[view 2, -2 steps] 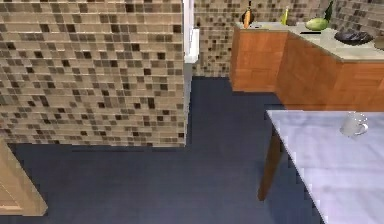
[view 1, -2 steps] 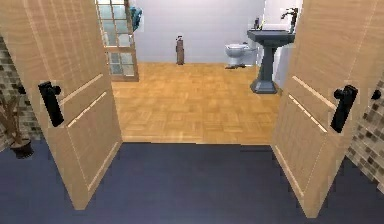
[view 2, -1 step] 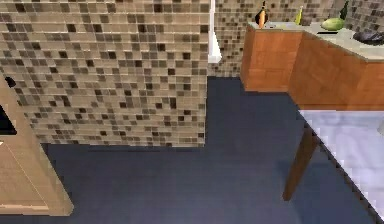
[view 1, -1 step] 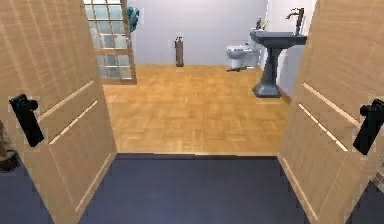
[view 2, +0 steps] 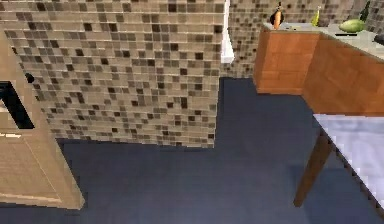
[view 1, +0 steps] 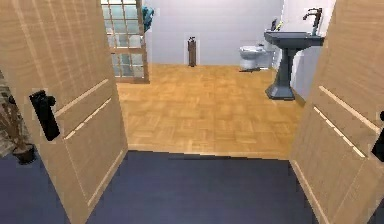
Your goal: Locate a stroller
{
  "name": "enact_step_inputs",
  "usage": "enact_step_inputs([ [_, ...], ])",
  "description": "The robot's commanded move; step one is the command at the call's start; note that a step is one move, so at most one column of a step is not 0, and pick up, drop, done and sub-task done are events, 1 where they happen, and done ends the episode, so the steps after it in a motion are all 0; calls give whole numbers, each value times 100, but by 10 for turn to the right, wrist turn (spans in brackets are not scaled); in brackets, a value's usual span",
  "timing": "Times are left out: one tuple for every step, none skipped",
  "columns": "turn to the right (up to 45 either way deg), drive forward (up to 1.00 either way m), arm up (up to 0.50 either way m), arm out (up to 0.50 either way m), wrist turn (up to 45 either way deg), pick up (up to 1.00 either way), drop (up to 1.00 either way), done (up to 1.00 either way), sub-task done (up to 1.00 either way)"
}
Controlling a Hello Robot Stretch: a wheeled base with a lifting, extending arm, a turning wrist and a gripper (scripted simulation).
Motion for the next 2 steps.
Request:
enact_step_inputs([
  [0, 100, 0, 0, 0, 0, 0, 0, 0],
  [-30, 0, 0, 0, 0, 0, 0, 0, 0],
])
